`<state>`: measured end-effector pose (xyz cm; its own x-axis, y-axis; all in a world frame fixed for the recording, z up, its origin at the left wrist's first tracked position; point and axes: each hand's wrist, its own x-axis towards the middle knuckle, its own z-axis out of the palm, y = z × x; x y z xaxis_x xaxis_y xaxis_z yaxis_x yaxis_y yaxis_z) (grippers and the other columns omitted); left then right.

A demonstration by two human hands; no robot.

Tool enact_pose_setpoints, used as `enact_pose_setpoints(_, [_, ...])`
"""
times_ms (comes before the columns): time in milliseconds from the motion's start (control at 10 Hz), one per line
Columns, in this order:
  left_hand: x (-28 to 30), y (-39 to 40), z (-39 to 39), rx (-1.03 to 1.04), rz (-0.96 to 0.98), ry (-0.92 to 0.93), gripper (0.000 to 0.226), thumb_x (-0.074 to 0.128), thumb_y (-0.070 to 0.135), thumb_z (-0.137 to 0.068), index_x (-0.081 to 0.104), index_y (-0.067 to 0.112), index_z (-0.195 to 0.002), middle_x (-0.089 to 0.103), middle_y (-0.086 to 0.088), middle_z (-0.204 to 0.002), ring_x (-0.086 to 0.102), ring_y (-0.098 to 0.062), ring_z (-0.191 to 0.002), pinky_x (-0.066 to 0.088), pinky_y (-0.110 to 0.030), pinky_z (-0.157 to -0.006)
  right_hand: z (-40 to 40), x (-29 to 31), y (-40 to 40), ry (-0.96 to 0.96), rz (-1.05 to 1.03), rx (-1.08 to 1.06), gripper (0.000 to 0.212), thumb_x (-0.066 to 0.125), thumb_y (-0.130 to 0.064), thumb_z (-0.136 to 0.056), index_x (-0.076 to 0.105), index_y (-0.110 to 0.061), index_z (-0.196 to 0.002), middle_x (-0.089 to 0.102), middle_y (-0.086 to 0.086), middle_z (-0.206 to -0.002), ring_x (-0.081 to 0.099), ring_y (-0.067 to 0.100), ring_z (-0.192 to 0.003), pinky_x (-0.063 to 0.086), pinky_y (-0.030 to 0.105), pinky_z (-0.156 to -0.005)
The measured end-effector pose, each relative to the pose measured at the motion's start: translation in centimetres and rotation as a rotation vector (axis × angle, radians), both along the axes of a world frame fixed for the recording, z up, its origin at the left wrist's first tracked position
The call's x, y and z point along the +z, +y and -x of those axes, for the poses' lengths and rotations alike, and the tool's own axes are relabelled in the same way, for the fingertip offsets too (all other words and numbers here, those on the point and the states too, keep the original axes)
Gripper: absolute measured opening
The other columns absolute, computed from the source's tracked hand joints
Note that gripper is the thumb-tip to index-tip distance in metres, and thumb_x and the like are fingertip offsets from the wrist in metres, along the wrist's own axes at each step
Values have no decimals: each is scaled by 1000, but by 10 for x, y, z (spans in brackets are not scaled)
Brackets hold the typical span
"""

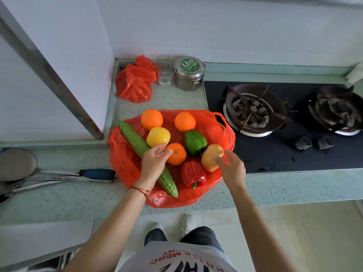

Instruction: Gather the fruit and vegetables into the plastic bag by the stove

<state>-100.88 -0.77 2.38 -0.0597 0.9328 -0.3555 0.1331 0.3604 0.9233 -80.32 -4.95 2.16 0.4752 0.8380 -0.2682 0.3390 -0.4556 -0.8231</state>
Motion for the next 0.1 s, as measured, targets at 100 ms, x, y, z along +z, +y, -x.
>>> enact_pose_setpoints(100, [4,-6,5,-81,-85,160,44,61,23,-87,54,6,-127,58,-11,-129,56,-17,-115,42,-26,-95,8,2,-6,-58,-26,4,50,60,-34,-86,49,-17,-132,56,5,-133,50,20,-122,41,31,-95])
